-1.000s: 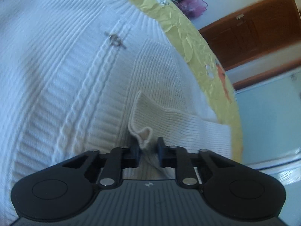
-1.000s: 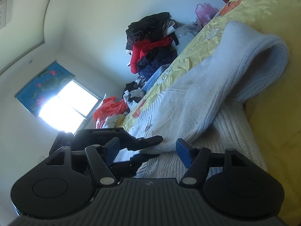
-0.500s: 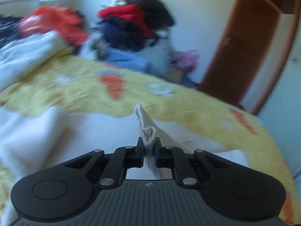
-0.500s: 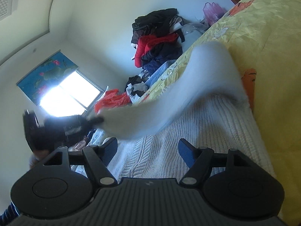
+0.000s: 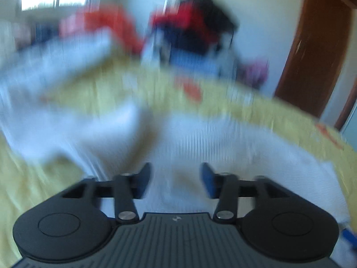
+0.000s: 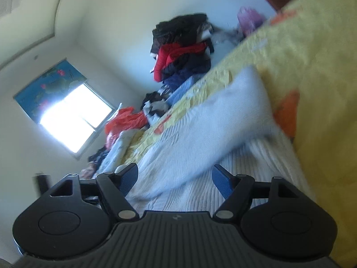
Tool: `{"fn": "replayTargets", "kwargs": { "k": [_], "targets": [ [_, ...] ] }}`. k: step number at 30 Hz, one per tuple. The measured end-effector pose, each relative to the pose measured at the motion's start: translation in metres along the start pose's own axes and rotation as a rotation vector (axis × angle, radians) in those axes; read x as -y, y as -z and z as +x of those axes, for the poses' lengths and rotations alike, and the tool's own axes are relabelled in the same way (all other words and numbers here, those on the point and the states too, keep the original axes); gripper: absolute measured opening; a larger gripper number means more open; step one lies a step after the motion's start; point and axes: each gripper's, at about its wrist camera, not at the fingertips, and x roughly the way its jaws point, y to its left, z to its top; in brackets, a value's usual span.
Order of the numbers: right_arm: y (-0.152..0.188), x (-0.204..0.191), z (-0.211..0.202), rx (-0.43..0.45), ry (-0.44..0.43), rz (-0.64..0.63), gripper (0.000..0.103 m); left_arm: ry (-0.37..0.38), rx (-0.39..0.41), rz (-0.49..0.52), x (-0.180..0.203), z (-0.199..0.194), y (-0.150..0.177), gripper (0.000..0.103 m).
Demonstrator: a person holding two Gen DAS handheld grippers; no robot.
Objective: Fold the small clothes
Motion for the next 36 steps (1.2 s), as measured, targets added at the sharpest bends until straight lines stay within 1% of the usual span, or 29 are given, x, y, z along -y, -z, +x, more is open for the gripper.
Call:
{"fn": "replayTargets", "kwargs": {
  "k": [1, 2, 3, 4, 6, 7, 9, 10, 11, 12, 14, 16, 19, 21, 22, 24, 25, 26, 28, 29, 31, 32, 34, 35, 36],
  "targets": [
    [-0.004, -0.007, 0.0, 0.022, 0.013, -0.042, 0.078, -0.008, 0.076, 0.049, 0.005, -0.009, -0.001, 0.076],
    [-0.012, -0.016, 0.004, 0.04, 0.034, -0.096, 0.077, -0.006, 0.126, 0.099, 0.011, -0.013, 0.0, 0.078],
    [-0.021, -0.025, 0.013, 0.046, 0.066, -0.149, 0.077, 0.01, 0.134, 0.139, 0.018, -0.012, 0.001, 0.078],
    [-0.031, -0.031, 0.028, 0.035, 0.102, -0.196, 0.077, 0.035, 0.111, 0.164, 0.025, -0.005, 0.003, 0.078],
    [-0.047, -0.034, 0.062, -0.013, 0.148, -0.26, 0.077, 0.082, 0.039, 0.169, 0.035, 0.015, 0.009, 0.078],
    [-0.055, -0.031, 0.082, -0.041, 0.18, -0.275, 0.077, 0.091, -0.005, 0.167, 0.039, 0.028, 0.013, 0.078],
    [-0.064, -0.02, 0.121, -0.131, 0.266, -0.291, 0.075, 0.084, -0.076, 0.179, 0.046, 0.052, 0.023, 0.077],
    [-0.064, -0.016, 0.132, -0.16, 0.314, -0.313, 0.075, 0.072, -0.106, 0.181, 0.047, 0.061, 0.027, 0.077],
    [-0.061, -0.012, 0.142, -0.184, 0.355, -0.357, 0.072, 0.067, -0.144, 0.172, 0.045, 0.07, 0.032, 0.078],
    [-0.056, -0.011, 0.144, -0.182, 0.361, -0.418, 0.071, 0.078, -0.132, 0.171, 0.042, 0.072, 0.036, 0.079],
    [-0.047, -0.011, 0.141, -0.175, 0.366, -0.471, 0.071, 0.101, -0.142, 0.161, 0.038, 0.072, 0.037, 0.079],
    [-0.041, -0.012, 0.138, -0.16, 0.374, -0.491, 0.071, 0.109, -0.144, 0.172, 0.038, 0.073, 0.038, 0.08],
    [-0.039, -0.014, 0.14, -0.167, 0.384, -0.511, 0.075, 0.11, -0.139, 0.175, 0.039, 0.071, 0.035, 0.081],
    [-0.039, -0.016, 0.14, -0.171, 0.384, -0.524, 0.076, 0.126, -0.115, 0.146, 0.032, 0.063, 0.032, 0.081],
    [-0.04, -0.015, 0.139, -0.169, 0.376, -0.517, 0.076, 0.134, -0.088, 0.124, 0.025, 0.052, 0.03, 0.081],
    [-0.046, -0.011, 0.137, -0.16, 0.351, -0.485, 0.076, 0.154, 0.0, 0.066, 0.001, 0.023, 0.026, 0.081],
    [-0.048, -0.009, 0.136, -0.156, 0.336, -0.466, 0.076, 0.154, 0.046, 0.033, -0.016, 0.009, 0.024, 0.082],
    [-0.049, -0.007, 0.134, -0.152, 0.324, -0.449, 0.077, 0.137, 0.092, -0.004, -0.037, -0.004, 0.021, 0.084],
    [-0.05, -0.005, 0.133, -0.15, 0.307, -0.433, 0.078, 0.052, 0.161, -0.095, -0.084, -0.02, 0.013, 0.085],
    [-0.05, -0.005, 0.133, -0.151, 0.305, -0.433, 0.079, -0.006, 0.175, -0.159, -0.112, -0.022, 0.008, 0.085],
    [-0.05, -0.006, 0.134, -0.155, 0.303, -0.439, 0.081, -0.097, 0.151, -0.327, -0.172, -0.018, -0.001, 0.085],
    [-0.049, -0.006, 0.134, -0.156, 0.302, -0.441, 0.081, -0.124, 0.136, -0.449, -0.206, -0.015, -0.003, 0.085],
    [-0.049, -0.007, 0.134, -0.156, 0.3, -0.442, 0.082, -0.123, 0.119, -0.685, -0.267, -0.007, 0.002, 0.085],
    [-0.049, -0.007, 0.134, -0.155, 0.297, -0.438, 0.082, -0.121, 0.109, -0.785, -0.291, -0.003, 0.004, 0.084],
    [-0.049, -0.006, 0.133, -0.153, 0.294, -0.432, 0.082, -0.115, 0.103, -0.861, -0.309, 0.001, 0.008, 0.084]
  ]
}}
